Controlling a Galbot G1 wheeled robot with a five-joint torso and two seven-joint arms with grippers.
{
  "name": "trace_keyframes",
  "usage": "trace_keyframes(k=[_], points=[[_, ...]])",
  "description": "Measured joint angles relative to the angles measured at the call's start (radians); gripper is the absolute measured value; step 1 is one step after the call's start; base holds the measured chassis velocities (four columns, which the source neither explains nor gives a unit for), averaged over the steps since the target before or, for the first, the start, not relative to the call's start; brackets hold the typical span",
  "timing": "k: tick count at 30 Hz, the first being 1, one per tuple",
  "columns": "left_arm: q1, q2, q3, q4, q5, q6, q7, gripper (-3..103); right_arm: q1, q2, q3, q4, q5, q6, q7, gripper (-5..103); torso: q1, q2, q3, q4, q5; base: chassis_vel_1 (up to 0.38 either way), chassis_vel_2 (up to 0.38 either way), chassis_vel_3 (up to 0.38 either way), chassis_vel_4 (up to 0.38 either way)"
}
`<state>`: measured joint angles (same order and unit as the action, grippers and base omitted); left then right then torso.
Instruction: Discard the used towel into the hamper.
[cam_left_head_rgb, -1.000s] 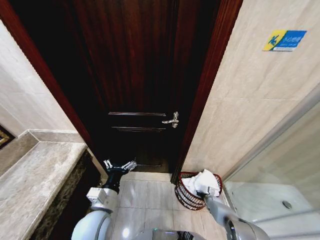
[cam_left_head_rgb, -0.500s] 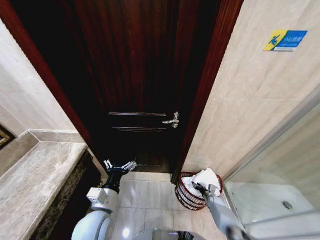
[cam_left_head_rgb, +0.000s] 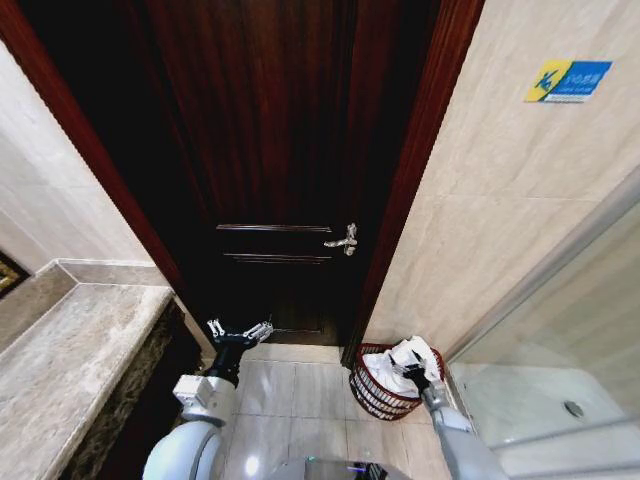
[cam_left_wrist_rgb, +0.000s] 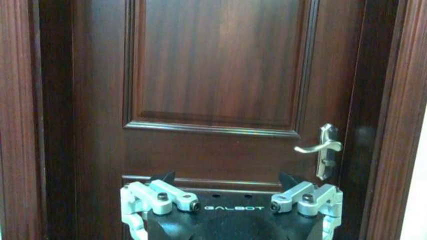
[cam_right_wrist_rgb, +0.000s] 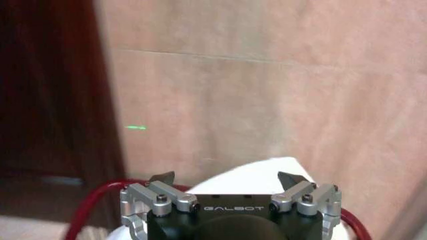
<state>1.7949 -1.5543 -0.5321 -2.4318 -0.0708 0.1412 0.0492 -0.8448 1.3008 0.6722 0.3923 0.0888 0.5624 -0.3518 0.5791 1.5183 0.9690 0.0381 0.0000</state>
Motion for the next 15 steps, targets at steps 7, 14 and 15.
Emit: trace_keyframes(k=[7,14,15], points=[[0.000,0.000,0.000,0.000,0.000,0.000,0.000,100,0.121,0.011,-0.004,-0.143,0.103,-0.109,0.003,100,0.000,0.000,0.000,0.0003,-0.0001,0.000,0.000,0.000,0.000],[0.000,0.000,0.000,0.000,0.000,0.000,0.000,100,0.148,0.025,-0.005,-0.200,0.133,-0.311,0.054,100,0.000,0.000,0.000,0.0002,-0.0001,0.000,0.000,0.000,0.000],[0.000,0.000,0.000,0.000,0.000,0.000,0.000,100,0.145,0.025,-0.004,-0.205,0.135,-0.338,0.051,100,0.000,0.000,0.000,0.0000,-0.0002,0.000,0.000,0.000,0.000]])
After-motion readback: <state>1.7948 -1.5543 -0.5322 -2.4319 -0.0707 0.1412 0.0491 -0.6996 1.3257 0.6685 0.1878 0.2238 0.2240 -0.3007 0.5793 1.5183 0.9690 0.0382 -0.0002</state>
